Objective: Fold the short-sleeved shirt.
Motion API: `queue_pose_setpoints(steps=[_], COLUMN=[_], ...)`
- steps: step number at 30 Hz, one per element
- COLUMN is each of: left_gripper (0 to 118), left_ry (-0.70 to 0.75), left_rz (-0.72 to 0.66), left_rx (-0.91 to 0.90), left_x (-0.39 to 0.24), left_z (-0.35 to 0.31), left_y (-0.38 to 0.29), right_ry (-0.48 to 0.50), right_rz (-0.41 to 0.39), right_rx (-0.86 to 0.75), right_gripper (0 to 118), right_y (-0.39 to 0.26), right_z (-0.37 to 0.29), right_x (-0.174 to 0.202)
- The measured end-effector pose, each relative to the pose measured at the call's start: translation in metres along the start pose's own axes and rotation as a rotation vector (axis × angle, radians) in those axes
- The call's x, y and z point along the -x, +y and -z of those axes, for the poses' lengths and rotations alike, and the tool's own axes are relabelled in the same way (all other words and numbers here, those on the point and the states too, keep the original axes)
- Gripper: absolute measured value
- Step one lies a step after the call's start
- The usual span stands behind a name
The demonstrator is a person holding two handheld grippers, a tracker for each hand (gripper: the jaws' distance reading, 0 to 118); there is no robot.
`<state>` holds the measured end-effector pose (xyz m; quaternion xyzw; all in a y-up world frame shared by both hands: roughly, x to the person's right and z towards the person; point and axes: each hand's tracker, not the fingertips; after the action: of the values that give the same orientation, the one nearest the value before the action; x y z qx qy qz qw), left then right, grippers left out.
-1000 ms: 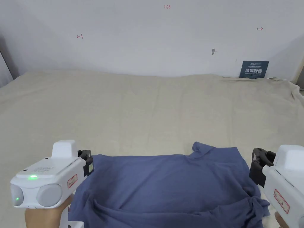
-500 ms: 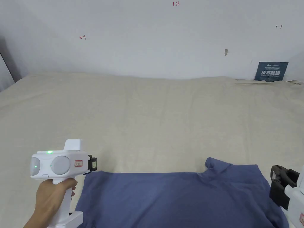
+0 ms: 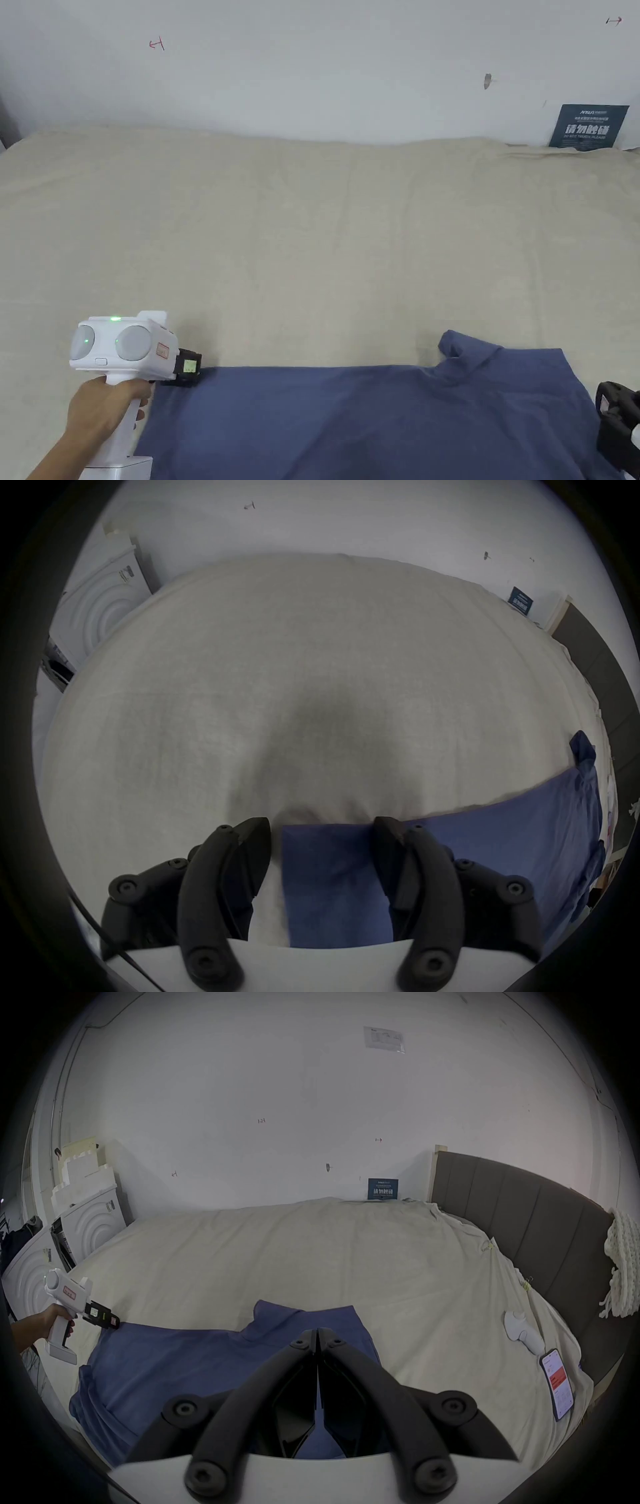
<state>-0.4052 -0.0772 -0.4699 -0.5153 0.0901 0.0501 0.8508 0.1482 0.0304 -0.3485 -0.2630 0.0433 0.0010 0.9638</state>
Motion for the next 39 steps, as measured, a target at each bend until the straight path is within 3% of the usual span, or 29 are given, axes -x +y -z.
queue_pose_setpoints(steps=[2,4,5,7,11,13,14,15,16,17,18,21,29,31,33,35,37,39], left_gripper=[54,12,3,0,0,0,0,0,0,0,0,0,0,0,0,0,0,0], left_ry=[-0.006,-0.032,-0.063,-0.007,-0.056,-0.088,-0.097,-0.104,-0.113,-0.122,-0.125,-0.14,-0.143,-0.141,-0.14,-0.138,-0.132,-0.127], left_rz=[-0.006,0.021,0.026,0.075,0.074,0.077,0.086,0.092,0.099,0.103,0.102,0.095,0.097,0.091,0.086,0.085,0.087,0.082], left_rx=[0.003,-0.023,-0.021,-0.037,-0.136,-0.172,-0.185,-0.196,-0.21,-0.219,-0.221,-0.241,-0.233,-0.226,-0.22,-0.217,-0.215,-0.215], left_x=[-0.002,-0.007,-0.011,-0.02,-0.026,-0.026,-0.026,-0.026,-0.025,-0.025,-0.024,-0.022,-0.017,-0.014,-0.013,-0.009,-0.009,-0.008], left_z=[-0.005,-0.01,-0.011,-0.016,-0.049,-0.067,-0.079,-0.087,-0.095,-0.102,-0.107,-0.121,-0.12,-0.115,-0.115,-0.111,-0.111,-0.11], left_y=[0.001,0.0,-0.001,-0.006,-0.017,-0.023,-0.026,-0.029,-0.032,-0.034,-0.034,-0.038,-0.039,-0.038,-0.04,-0.041,-0.042,-0.043], right_ry=[0.005,0.004,0.005,0.008,0.0,0.004,-0.004,-0.019,0.007,0.023,0.026,0.021,-0.075,-0.069,-0.027,0.013,0.012,0.011], right_rz=[0.01,0.019,0.022,0.029,0.005,-0.009,-0.018,-0.046,-0.044,-0.038,-0.014,0.028,-0.1,-0.093,-0.069,-0.045,-0.051,-0.064], right_rx=[0.012,0.024,0.031,0.051,0.101,0.131,0.155,0.186,0.202,0.243,0.268,0.302,0.455,0.444,0.464,0.451,0.425,0.39], right_gripper=[0,0,0,0,0,8,23,56,81,101,110,109,107,89,53,34,3,3], right_y=[-0.002,-0.001,0.0,0.006,0.025,0.034,0.037,0.039,0.041,0.041,0.04,0.033,0.012,0.009,0.007,0.006,0.009,0.014], right_z=[0.002,0.006,0.011,0.023,0.055,0.074,0.085,0.095,0.11,0.124,0.136,0.167,0.213,0.216,0.216,0.209,0.202,0.188], right_x=[-0.005,-0.01,-0.014,-0.022,-0.034,-0.039,-0.042,-0.043,-0.05,-0.054,-0.057,-0.06,-0.035,-0.031,-0.03,-0.025,-0.024,-0.022])
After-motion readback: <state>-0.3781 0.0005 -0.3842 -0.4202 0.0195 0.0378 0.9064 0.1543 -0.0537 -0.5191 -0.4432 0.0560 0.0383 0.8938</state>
